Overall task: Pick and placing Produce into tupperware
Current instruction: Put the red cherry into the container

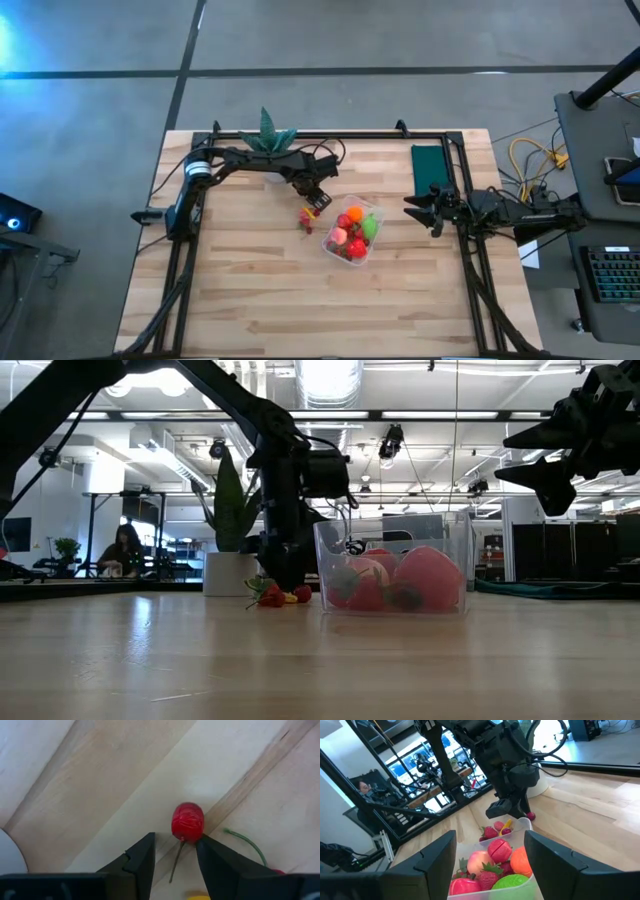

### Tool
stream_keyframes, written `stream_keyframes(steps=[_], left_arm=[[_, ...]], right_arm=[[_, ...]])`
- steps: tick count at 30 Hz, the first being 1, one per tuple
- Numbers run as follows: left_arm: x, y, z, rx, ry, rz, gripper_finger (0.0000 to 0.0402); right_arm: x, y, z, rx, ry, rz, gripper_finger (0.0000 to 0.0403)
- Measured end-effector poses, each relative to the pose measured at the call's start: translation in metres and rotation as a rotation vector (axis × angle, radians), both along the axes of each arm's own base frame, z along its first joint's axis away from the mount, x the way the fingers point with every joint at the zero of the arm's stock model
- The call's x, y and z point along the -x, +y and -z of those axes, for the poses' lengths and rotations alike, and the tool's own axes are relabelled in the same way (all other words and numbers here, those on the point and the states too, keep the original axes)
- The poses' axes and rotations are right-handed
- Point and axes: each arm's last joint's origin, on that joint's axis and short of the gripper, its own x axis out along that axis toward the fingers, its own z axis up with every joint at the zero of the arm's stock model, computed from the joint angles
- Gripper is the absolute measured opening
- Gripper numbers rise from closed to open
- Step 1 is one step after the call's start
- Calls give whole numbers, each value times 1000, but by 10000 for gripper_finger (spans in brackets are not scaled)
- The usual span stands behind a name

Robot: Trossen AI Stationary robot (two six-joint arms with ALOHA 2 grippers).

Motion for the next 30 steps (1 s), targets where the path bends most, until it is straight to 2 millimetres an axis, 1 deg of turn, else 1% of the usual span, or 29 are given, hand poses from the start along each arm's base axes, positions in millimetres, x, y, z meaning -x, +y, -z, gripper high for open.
stream_keyframes(steps=[5,15,27,30], left_arm=[[0,0,1,-3,-5,0,127],[-7,2,-5,-20,-66,-3,127],[-5,1,-2,-17,-53,-3,127],[-5,2,-3,-17,-53,-3,119]], right_arm=[[0,0,0,0,0,0,226],[0,0,0,0,0,0,226],[0,0,0,0,0,0,226],[0,0,0,0,0,0,226]])
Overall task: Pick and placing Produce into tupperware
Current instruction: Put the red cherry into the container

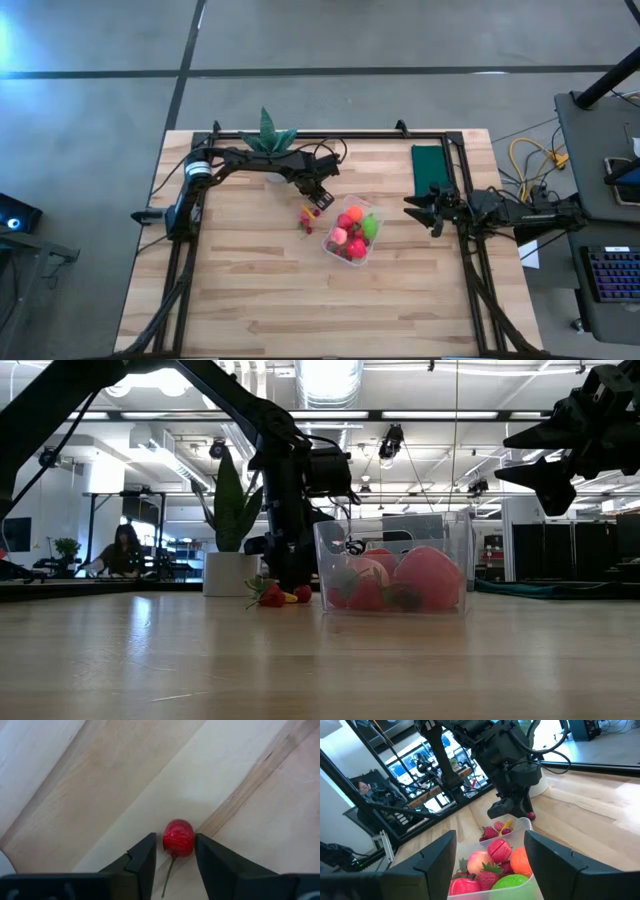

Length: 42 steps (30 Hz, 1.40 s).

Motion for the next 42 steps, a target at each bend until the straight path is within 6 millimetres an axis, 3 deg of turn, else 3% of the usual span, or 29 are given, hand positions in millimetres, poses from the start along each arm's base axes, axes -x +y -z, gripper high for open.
stream_keyframes(steps=[8,14,17,21,26,30,35,42], left_arm=[[-1,0,-1,-5,-9,7,61],[-6,-4,-9,-4,-38,23,56],[-8,-13,-24,3,-83,50,55],[-9,-37,-58,-28,-192,123,55],[-16,-82,-107,-104,-453,288,54],[-28,-120,-123,-149,-635,422,55],[-40,-155,-114,-160,-666,500,87],[-41,-162,-104,-98,-627,433,180]], right_arm=[[0,0,0,0,0,0,226],[0,0,0,0,0,0,226],[0,0,0,0,0,0,226],[0,0,0,0,0,0,226],[0,0,0,0,0,0,226],[0,0,0,0,0,0,226],[0,0,0,0,0,-1,226],[0,0,0,0,1,0,226]])
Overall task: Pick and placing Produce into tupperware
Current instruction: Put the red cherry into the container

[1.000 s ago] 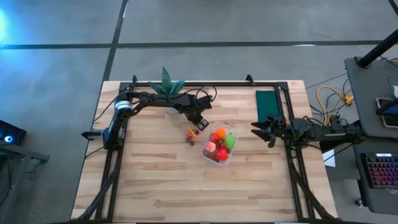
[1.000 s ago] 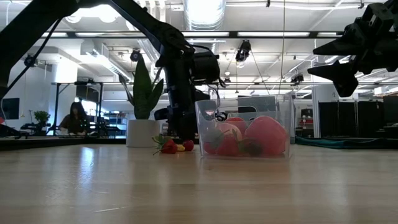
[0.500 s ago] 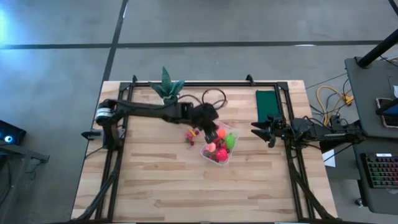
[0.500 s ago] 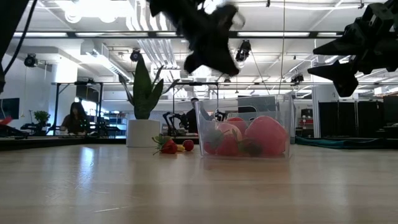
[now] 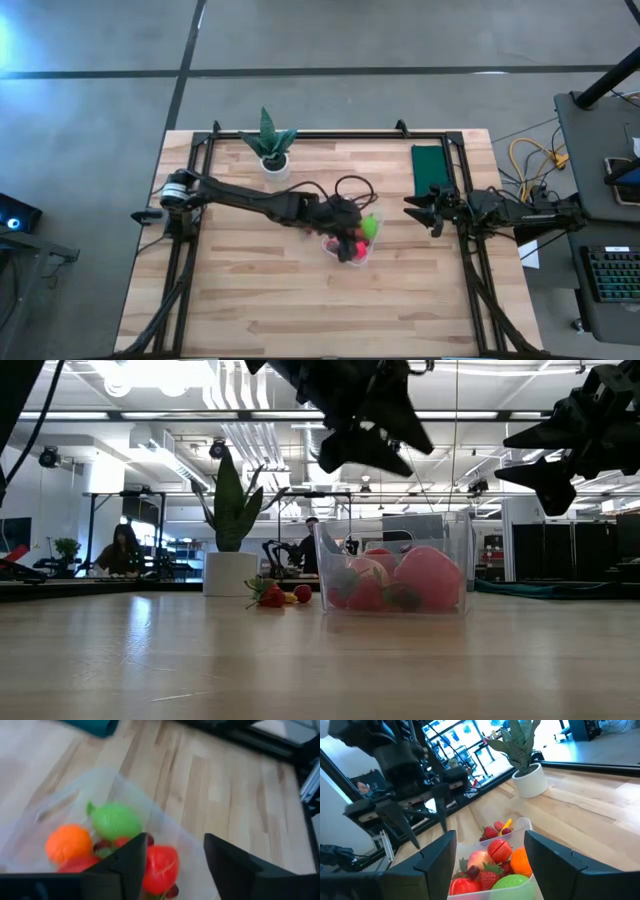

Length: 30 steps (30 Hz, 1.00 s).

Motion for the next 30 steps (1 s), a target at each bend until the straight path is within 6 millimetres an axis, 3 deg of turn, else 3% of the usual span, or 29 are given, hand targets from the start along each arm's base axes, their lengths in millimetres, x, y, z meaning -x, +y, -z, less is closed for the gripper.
stream_keyframes(steps=[4,10,13,22,30], left_arm=[[13,2,-4,-13,104,-14,214],[52,25,-12,-217,367,-222,211],[61,42,-5,-81,472,-270,201],[51,78,28,1,555,-345,161],[39,82,67,-13,662,-298,146]], right_arm=[[0,0,0,0,0,0,226],[0,0,0,0,0,0,226],[0,0,0,0,-1,0,226],[0,0,0,0,-1,0,226],[0,0,0,0,0,0,226]])
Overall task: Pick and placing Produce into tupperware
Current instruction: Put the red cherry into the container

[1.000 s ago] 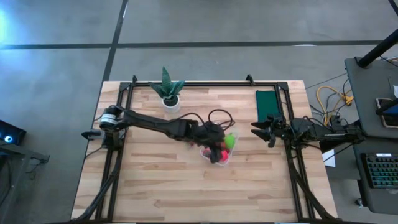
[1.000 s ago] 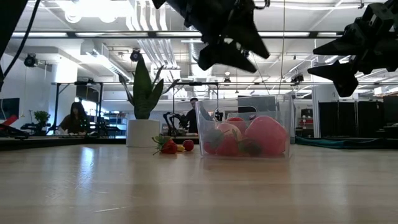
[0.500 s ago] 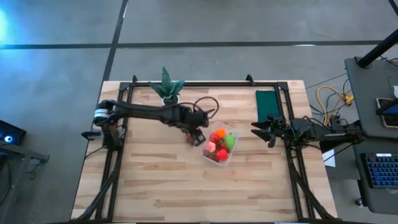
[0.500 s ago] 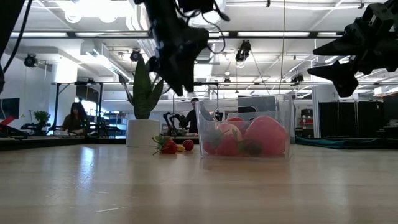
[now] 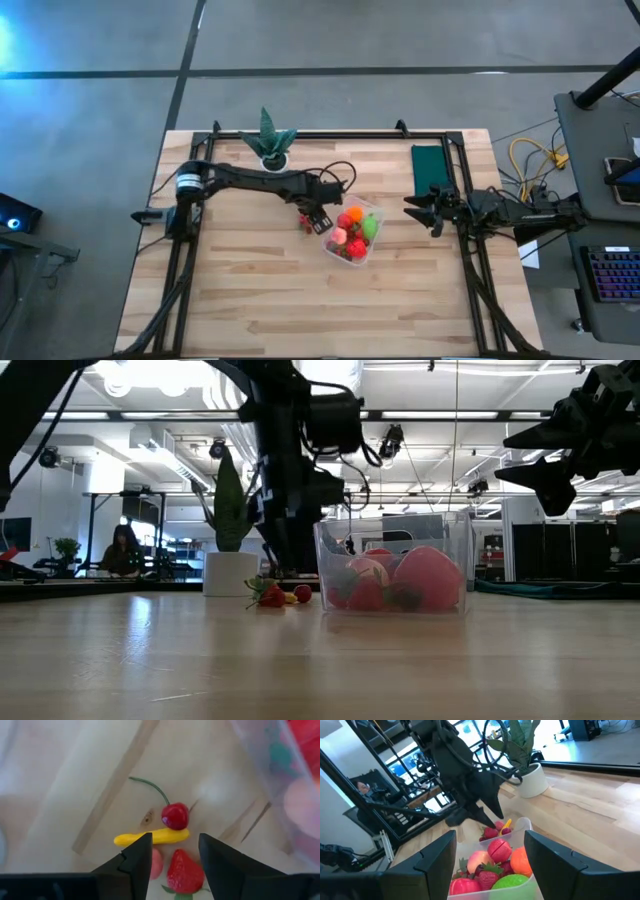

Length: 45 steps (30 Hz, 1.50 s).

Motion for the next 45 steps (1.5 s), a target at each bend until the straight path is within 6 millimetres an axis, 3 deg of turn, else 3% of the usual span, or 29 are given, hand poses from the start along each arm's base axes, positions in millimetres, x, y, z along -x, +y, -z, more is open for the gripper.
stream_keyframes(steps=[6,27,45], left_arm=[[-4,0,18,30,48,4,146],[-8,13,14,32,-25,-24,146],[-12,22,25,89,-43,-36,146]], right_arm=[[0,0,0,0,0,0,226],[0,0,0,0,0,0,226],[0,0,0,0,0,0,226]])
